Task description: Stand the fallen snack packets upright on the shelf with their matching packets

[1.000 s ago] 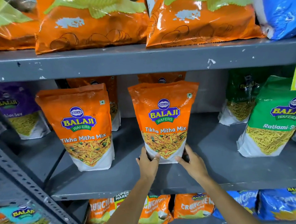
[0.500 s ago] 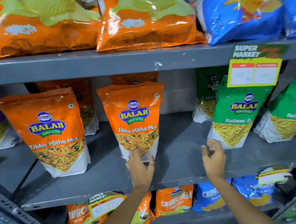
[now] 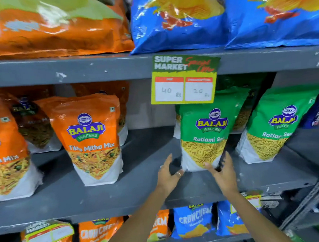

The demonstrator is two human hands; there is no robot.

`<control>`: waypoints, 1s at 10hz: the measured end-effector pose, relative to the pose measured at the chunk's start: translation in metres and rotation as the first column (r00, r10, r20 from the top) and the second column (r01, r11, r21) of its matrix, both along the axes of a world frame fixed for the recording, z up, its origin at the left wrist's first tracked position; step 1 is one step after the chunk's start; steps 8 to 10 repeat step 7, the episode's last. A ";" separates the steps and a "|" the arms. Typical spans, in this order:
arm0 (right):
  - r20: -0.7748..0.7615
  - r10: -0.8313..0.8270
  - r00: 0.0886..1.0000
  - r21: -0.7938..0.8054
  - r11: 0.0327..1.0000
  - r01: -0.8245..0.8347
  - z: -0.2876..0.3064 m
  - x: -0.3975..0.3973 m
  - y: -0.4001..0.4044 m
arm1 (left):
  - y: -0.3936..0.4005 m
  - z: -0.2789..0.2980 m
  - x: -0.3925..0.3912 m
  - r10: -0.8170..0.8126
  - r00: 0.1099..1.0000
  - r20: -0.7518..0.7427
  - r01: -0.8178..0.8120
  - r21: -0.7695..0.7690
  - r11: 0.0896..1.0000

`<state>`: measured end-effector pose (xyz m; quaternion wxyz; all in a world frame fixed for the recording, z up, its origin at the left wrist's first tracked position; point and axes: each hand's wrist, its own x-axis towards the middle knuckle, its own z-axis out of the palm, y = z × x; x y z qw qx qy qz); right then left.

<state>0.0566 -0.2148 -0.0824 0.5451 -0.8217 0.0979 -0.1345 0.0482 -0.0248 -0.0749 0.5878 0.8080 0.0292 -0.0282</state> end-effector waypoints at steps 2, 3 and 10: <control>-0.031 0.043 0.999 -0.004 0.999 -0.043 -0.005 0.010 -0.018 | -0.032 -0.002 0.022 -0.040 0.999 0.029 0.040 -0.029 0.999; -0.034 0.036 0.999 0.002 0.999 -0.036 -0.008 0.015 -0.023 | -0.037 -0.005 0.027 -0.028 0.999 0.022 0.028 -0.003 1.000; -0.065 -0.040 0.997 0.052 0.998 0.043 -0.006 0.013 -0.019 | -0.034 0.011 0.012 0.067 0.994 -0.091 -0.084 -0.209 0.974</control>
